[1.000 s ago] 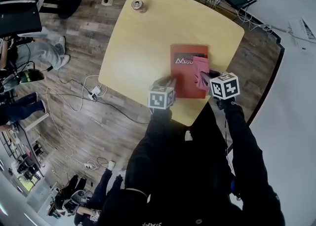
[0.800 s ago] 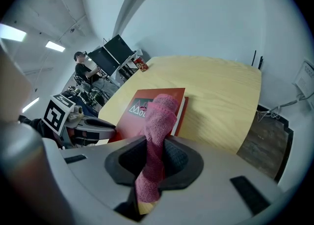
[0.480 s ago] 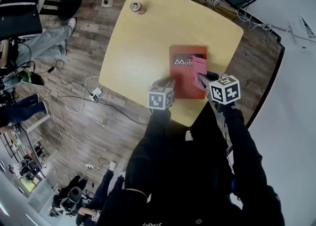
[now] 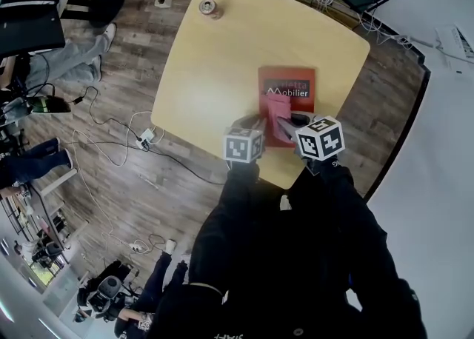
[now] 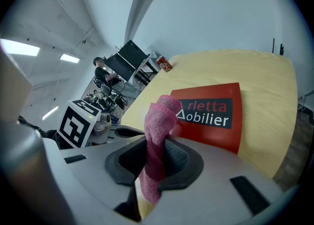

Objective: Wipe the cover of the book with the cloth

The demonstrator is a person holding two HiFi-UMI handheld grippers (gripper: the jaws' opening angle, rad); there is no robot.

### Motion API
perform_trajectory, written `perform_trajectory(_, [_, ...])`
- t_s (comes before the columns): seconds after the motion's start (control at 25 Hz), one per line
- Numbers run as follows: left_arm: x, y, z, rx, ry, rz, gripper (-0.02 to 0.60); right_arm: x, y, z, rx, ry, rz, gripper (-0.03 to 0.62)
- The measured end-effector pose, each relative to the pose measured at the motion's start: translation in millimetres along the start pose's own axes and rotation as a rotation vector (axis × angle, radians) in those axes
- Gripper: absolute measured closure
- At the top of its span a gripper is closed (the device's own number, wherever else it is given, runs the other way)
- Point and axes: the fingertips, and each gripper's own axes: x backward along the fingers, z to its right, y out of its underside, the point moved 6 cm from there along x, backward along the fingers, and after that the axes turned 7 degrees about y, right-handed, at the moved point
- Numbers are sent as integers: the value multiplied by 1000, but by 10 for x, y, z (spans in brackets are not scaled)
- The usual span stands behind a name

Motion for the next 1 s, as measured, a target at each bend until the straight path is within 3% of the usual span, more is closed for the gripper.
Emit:
perform_trajectory(0.44, [4,4,-4,2,9,2,476,-211,186,91,-84,58,-61,516])
perform_trajectory(1.0, [7,-1,-22,-8,10,4,476,-35,289,346,-113,119,-52,516])
